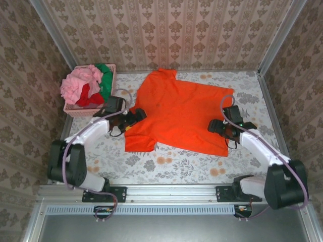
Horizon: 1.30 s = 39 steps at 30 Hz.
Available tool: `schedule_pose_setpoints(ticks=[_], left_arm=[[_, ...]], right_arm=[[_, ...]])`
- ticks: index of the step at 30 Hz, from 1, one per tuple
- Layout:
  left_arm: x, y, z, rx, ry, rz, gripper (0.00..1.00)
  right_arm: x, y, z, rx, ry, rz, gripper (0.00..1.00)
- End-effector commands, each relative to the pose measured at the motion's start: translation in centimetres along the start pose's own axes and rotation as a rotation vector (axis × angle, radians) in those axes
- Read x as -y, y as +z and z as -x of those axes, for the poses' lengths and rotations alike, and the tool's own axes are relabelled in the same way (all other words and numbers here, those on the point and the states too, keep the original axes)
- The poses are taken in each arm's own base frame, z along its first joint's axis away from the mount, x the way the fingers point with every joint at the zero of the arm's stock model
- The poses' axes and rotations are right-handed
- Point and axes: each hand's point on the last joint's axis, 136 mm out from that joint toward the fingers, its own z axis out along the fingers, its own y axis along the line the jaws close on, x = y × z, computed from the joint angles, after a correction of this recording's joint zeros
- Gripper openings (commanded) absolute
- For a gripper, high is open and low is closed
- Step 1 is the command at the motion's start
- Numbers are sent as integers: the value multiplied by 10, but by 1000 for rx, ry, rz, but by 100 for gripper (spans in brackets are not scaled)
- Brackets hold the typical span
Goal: Fold and stack the t-shirts
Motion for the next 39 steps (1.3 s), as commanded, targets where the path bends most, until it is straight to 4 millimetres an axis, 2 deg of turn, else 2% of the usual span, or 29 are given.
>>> schedule_pose_setpoints(ticks=[1,4,6,13,17,20,22,26,27,28,29,34,39], left_arm=[[5,24,11,11,-11,-26,100],[-13,42,-1,-29,-50,-1,100],[-26,48,-17,-69,-72,18,100],[-65,37,-73,-146,-121,88,100],[-67,22,-91,-153,-118,107,100],[-60,11,-90,-119,-115,94,100],[-55,4,-81,-75,-101,92,100],[-46,-24,-64,24,-67,114,100],[-45,-32,-62,47,-68,116,100],[-45,-38,-62,67,-68,114,100],[-46,-44,-62,84,-71,115,100],[-59,-56,-81,57,-140,142,97],[-77,-55,-94,76,-222,162,78]], right_arm=[[-7,13,27,68,41,-16,79],[-2,35,26,26,53,-51,77],[1,45,24,-2,62,-69,77],[21,76,15,-99,146,-97,77],[20,80,27,-94,155,-93,77],[18,87,37,-99,153,-87,78],[15,89,43,-91,148,-75,78],[3,73,60,-17,146,-22,82],[2,66,63,10,144,-13,86],[3,59,66,37,143,-11,97],[4,52,68,63,145,-8,100],[9,26,54,131,125,29,100],[22,4,34,161,145,27,98]])
